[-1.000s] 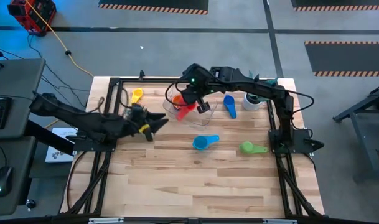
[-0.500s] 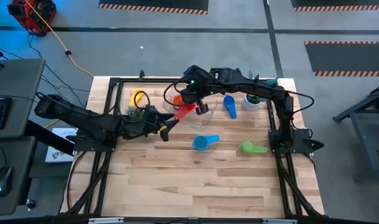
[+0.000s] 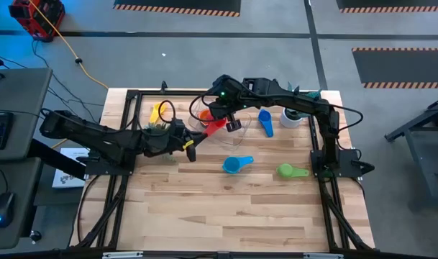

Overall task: Nest measuring cups in basket
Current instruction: Stack the red measuring cup on top of the orange measuring cup on the transparent bin

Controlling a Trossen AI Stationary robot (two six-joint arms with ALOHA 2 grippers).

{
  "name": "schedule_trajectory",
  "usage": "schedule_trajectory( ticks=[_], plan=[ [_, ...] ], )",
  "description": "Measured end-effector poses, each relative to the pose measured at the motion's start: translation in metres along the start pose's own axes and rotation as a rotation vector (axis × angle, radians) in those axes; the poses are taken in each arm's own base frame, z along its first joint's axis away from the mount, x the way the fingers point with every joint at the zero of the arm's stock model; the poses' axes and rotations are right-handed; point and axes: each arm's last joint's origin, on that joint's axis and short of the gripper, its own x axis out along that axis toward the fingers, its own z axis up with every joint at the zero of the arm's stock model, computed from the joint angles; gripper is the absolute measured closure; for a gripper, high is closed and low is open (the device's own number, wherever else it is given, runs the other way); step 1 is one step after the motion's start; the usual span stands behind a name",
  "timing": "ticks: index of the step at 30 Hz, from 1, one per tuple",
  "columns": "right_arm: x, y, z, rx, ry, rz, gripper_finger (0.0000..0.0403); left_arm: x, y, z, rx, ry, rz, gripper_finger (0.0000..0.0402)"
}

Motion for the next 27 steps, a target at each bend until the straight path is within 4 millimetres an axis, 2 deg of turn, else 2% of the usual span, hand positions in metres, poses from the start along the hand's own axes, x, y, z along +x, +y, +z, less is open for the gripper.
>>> schedule_trajectory(
  ticks=[5, 11, 15, 18, 21, 24, 27],
  plan=[
    [0.0, -0.001, 0.0, 0.082, 0.007, -0.026, 0.0383, -0.002, 0.002, 0.003, 0.011, -0.006, 0.01, 0.0397],
    [-0.009, -0.003, -0.006, 0.185, 0.031, -0.017, 0.028, -0.009, 0.006, 0.006, 0.035, -0.008, 0.065, 0.0399],
    [-0.026, -0.01, -0.014, 0.248, 0.02, -0.039, 0.0214, -0.015, 0.01, 0.009, 0.05, -0.025, 0.125, 0.04],
    [-0.038, -0.017, -0.026, 0.426, -0.001, 0.012, 0.0189, -0.025, 0.013, 0.018, 0.066, -0.071, 0.164, 0.04],
    [-0.04, -0.03, -0.041, 0.705, -0.099, 0.207, 0.0184, -0.04, 0.012, 0.03, 0.077, -0.16, 0.202, 0.04],
    [-0.025, -0.042, -0.047, 0.9, -0.2, 0.274, 0.0183, -0.048, 0.007, 0.036, 0.092, -0.226, 0.21, 0.04],
    [0.006, -0.038, -0.046, 1.066, -0.307, 0.313, 0.0183, -0.049, 0.0, 0.035, 0.137, -0.236, 0.182, 0.0401]
  ],
)
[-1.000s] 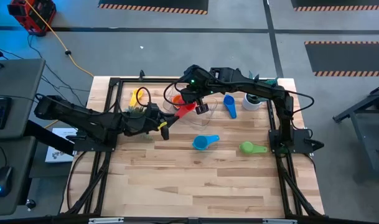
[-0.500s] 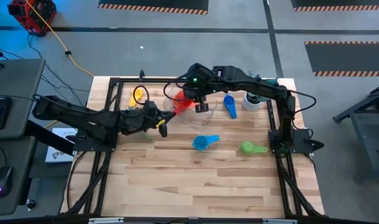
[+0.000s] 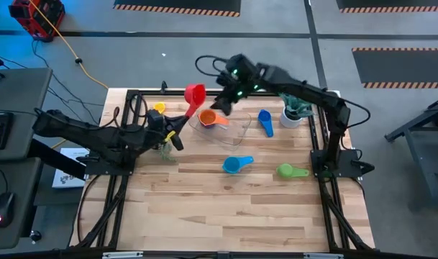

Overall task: Nest measuring cups in basket
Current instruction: Stack the red measuring cup on top of the orange measuring cup on the transparent bin

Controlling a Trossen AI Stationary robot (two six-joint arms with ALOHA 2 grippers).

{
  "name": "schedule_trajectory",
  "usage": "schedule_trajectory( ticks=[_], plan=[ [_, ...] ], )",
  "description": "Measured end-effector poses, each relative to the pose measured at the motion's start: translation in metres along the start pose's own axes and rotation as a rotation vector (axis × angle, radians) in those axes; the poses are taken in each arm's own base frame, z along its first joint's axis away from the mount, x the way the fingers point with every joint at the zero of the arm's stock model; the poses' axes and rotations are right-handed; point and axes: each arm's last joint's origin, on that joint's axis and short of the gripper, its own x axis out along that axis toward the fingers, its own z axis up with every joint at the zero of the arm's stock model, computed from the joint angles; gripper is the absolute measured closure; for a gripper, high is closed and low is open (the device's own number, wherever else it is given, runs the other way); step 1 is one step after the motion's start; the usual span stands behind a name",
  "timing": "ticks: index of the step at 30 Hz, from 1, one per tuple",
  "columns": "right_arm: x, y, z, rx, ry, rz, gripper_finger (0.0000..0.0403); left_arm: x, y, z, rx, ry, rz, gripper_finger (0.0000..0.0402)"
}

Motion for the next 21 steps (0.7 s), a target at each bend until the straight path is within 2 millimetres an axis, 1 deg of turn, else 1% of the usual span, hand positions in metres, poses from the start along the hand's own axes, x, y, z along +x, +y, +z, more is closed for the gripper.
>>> schedule_trajectory(
  ticks=[2, 5, 8, 11, 14, 16, 21],
  plan=[
    [0.021, -0.003, -0.005, 0.106, -0.075, 0.107, 0.0183, -0.001, -0.002, -0.004, 0.025, 0.008, 0.018, 0.0401],
    [0.041, -0.006, -0.012, 0.231, -0.152, 0.295, 0.0183, -0.003, -0.004, -0.008, 0.044, -0.004, 0.078, 0.0401],
    [0.051, -0.003, -0.019, 0.326, -0.2, 0.366, 0.0183, -0.006, -0.004, -0.007, 0.055, -0.03, 0.135, 0.0401],
    [0.061, 0.003, -0.028, 0.408, -0.269, 0.393, 0.0183, -0.01, -0.005, -0.006, 0.076, -0.043, 0.156, 0.0401],
    [0.063, 0.009, -0.027, 0.476, -0.372, 0.439, 0.0183, -0.013, -0.006, -0.006, 0.092, -0.041, 0.15, 0.0401],
    [0.061, 0.009, -0.024, 0.51, -0.427, 0.431, 0.0183, -0.015, -0.007, -0.005, 0.082, -0.045, 0.142, 0.0401],
    [0.058, 0.008, -0.019, 0.55, -0.487, 0.429, 0.0183, -0.016, -0.008, -0.006, 0.079, -0.04, 0.133, 0.0401]
  ],
)
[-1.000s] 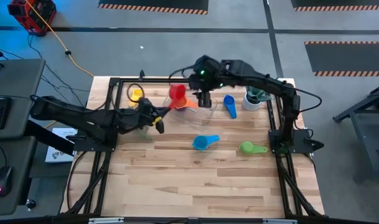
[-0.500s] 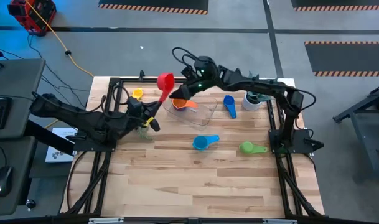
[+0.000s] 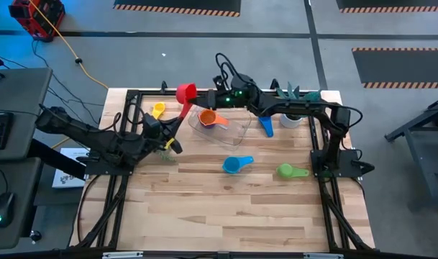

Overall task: Nest measuring cups in basket
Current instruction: Stack the red measuring cup on top of the orange measuring cup on the transparent bin

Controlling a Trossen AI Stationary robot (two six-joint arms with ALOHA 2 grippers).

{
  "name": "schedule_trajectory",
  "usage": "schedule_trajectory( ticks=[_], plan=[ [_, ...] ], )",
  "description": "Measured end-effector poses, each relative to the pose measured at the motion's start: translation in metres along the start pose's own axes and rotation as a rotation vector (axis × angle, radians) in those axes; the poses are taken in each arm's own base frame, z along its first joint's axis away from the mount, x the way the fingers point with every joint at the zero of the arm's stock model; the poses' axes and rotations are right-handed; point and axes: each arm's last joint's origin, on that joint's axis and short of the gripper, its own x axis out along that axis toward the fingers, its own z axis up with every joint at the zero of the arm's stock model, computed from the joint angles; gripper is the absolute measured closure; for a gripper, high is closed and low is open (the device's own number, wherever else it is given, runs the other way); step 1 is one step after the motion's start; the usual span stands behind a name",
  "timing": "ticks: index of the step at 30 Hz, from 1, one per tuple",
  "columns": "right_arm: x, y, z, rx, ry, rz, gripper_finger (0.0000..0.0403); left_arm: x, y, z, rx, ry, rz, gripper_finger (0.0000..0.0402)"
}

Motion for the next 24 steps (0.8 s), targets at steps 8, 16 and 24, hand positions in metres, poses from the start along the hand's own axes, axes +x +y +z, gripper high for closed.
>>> schedule_trajectory(
  ticks=[8, 16, 24],
  plan=[
    [0.0007, -0.0026, -0.0023, 0.021, -0.019, -0.046, 0.0206, 0.0001, -0.0004, -0.0004, 0.012, 0.004, -0.01, 0.0401],
    [0.0011, -0.0028, -0.0033, 0.041, -0.023, -0.053, 0.0354, 0.0001, -0.0004, -0.0003, 0.026, 0.004, -0.009, 0.0401],
    [0.001, -0.002, -0.0025, 0.027, -0.018, -0.048, 0.0389, -0.0004, 0.0001, 0.001, -0.014, 0.007, -0.029, 0.0348]
  ],
)
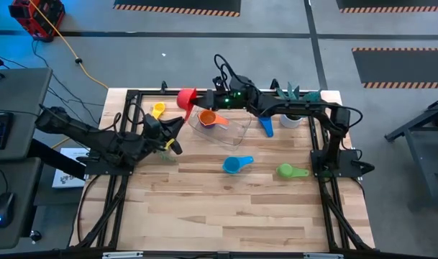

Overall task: Nest measuring cups in basket
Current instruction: Stack the red measuring cup on top of the orange measuring cup on the transparent bin

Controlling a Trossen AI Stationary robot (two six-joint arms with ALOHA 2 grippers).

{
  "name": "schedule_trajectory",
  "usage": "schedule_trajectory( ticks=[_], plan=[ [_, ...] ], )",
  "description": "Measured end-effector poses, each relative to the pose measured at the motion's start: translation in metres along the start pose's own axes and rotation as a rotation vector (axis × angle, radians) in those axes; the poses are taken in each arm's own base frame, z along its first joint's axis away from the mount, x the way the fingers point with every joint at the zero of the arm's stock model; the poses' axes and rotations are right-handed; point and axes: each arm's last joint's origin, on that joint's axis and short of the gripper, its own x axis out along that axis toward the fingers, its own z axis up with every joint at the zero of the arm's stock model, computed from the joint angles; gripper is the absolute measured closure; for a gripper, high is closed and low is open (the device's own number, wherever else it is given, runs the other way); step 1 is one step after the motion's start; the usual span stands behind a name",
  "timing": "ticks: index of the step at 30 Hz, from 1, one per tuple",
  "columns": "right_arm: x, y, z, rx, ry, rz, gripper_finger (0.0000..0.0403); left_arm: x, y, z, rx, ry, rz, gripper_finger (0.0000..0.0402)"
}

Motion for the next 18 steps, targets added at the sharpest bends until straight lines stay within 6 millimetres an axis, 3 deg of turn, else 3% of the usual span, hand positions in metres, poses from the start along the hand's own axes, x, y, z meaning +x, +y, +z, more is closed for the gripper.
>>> schedule_trajectory(
  ticks=[4, 10, 14, 18],
  plan=[
    [-0.01, -0.003, 0.014, -0.041, 0.015, -0.025, 0.0397, -0.005, 0.005, 0.01, -0.043, 0.002, -0.087, 0.0286],
    [-0.053, -0.001, 0.047, -0.188, 0.04, -0.192, 0.04, -0.022, 0.023, 0.029, -0.128, 0.01, -0.202, 0.0201],
    [-0.077, 0.007, 0.055, -0.304, 0.113, -0.345, 0.0401, -0.033, 0.035, 0.04, -0.178, 0.003, -0.252, 0.0177],
    [-0.074, 0.021, 0.056, -0.504, 0.24, -0.508, 0.0402, -0.039, 0.042, 0.046, -0.208, -0.012, -0.284, 0.0173]
  ],
)
